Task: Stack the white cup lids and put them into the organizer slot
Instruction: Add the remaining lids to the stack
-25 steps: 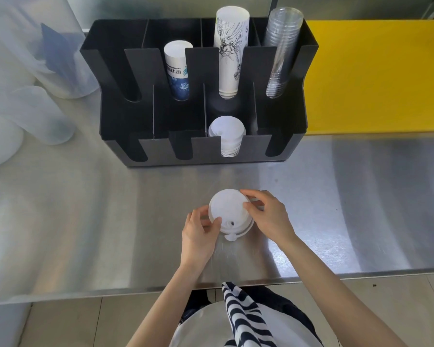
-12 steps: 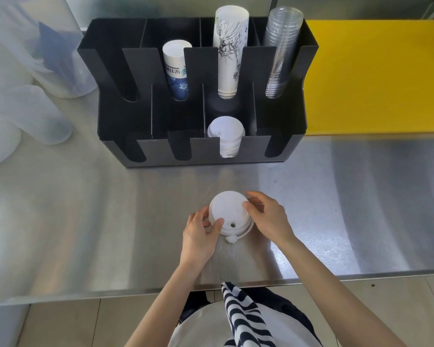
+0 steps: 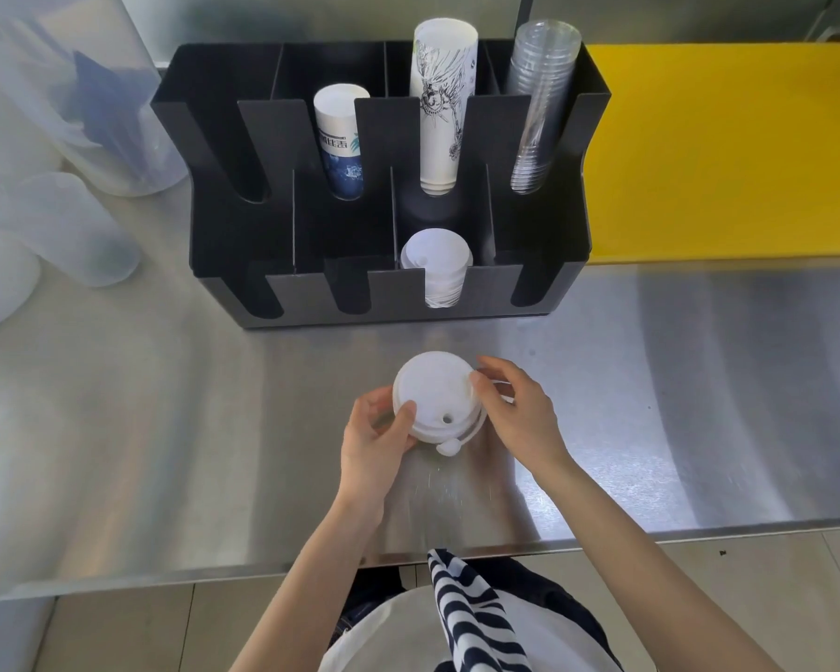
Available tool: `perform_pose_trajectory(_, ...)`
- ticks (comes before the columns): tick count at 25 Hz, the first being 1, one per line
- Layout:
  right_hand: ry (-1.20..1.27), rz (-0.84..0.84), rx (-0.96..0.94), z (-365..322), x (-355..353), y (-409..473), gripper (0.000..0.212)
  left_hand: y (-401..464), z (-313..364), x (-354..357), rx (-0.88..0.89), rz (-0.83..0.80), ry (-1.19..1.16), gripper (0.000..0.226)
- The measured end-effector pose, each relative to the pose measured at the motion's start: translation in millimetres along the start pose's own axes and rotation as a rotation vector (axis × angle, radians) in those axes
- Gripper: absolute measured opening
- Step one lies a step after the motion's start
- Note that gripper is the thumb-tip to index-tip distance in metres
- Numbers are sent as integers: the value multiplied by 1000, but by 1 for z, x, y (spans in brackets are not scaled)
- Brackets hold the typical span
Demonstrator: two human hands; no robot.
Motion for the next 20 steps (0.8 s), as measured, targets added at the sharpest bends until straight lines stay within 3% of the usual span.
perform_pose_trajectory(4,105,-207,118,-1,6,-15,42,2,10,-7,43,-22,-74,23)
perform_pose_trajectory(8,194,-399,117,-7,16,-26,18,0,20,-4,86,-82,-91,37)
perform_pose_trajectory(16,143,-402,5,-17,14,-25,14,2,28,-8,181,-100,98,39)
perform_pose_trajectory(20,133,-392,-18,-20,14,-21,12,5,31,-9,264,-132,259,54)
Point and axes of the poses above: each hand's wrist, its own y-axis towards the middle knuckle, its own x-axis out of the palm, z = x × y, the point moved 1 cm from there along y, towards the middle knuckle, and after that the axes turned 15 degrees about -y, right-handed, at the moved point
